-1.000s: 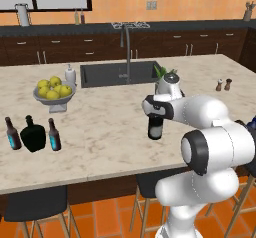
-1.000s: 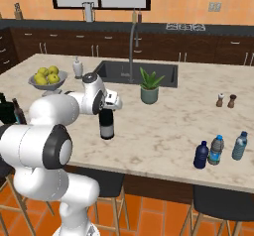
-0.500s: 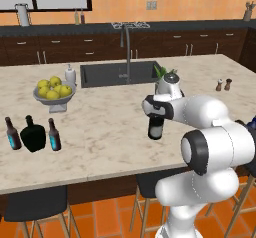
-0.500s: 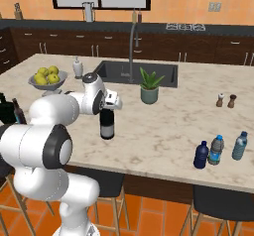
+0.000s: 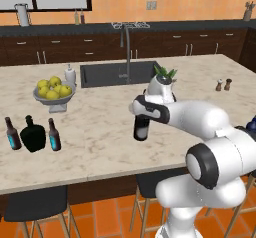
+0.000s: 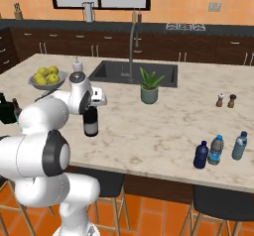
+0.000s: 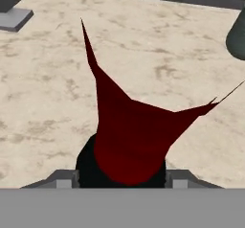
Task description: Move the plastic bottles in the middle to the plastics group, and the glass bottles in the middle to the glass group.
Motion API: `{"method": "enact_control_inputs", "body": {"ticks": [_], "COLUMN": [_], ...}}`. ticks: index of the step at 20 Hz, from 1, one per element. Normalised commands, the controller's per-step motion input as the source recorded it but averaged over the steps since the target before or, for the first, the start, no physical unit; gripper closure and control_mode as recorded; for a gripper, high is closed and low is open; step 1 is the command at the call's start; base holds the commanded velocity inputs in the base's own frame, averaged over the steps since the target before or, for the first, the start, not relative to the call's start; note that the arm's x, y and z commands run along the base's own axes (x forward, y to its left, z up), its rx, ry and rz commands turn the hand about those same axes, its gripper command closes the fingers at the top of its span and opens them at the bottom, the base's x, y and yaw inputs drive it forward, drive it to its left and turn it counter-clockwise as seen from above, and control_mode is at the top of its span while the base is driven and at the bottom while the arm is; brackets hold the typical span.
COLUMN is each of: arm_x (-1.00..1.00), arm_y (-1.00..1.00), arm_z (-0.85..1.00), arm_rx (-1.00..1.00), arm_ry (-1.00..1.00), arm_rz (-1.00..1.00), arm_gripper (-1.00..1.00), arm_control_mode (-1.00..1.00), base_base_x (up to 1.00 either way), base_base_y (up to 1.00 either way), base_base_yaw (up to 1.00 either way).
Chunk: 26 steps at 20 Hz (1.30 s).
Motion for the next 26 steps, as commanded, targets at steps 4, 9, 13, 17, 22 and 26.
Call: {"method": "enact_control_inputs", "body": {"ticks": [4, 9, 13, 17, 22, 26], "arm_x": [-0.06, -0.12, 0.0, 0.01, 0.0, 0.0], "arm_y": [0.83, 0.48, 0.6, 0.89, 1.0, 0.98], "arm_z": [0.0, 0.06, 0.0, 0.02, 0.04, 0.01], "arm_rx": [0.0, 0.0, 0.0, 0.0, 0.0, 0.0], "arm_ry": [-0.03, -0.12, -0.14, -0.07, 0.0, 0.01], "arm_rz": [0.2, 0.08, 0.15, 0.24, 0.27, 0.26], "arm_gripper": [1.0, 1.0, 1.0, 1.0, 1.0, 1.0], "arm_control_mode": [-1.0, -1.0, -1.0, -1.0, -1.0, -1.0], "base_base_x": [0.0, 0.0, 0.0, 0.0, 0.0, 0.0], "base_base_y": [0.0, 0.0, 0.0, 0.0, 0.0, 0.0], "base_base_yaw": [0.0, 0.0, 0.0, 0.0, 0.0, 0.0]}}
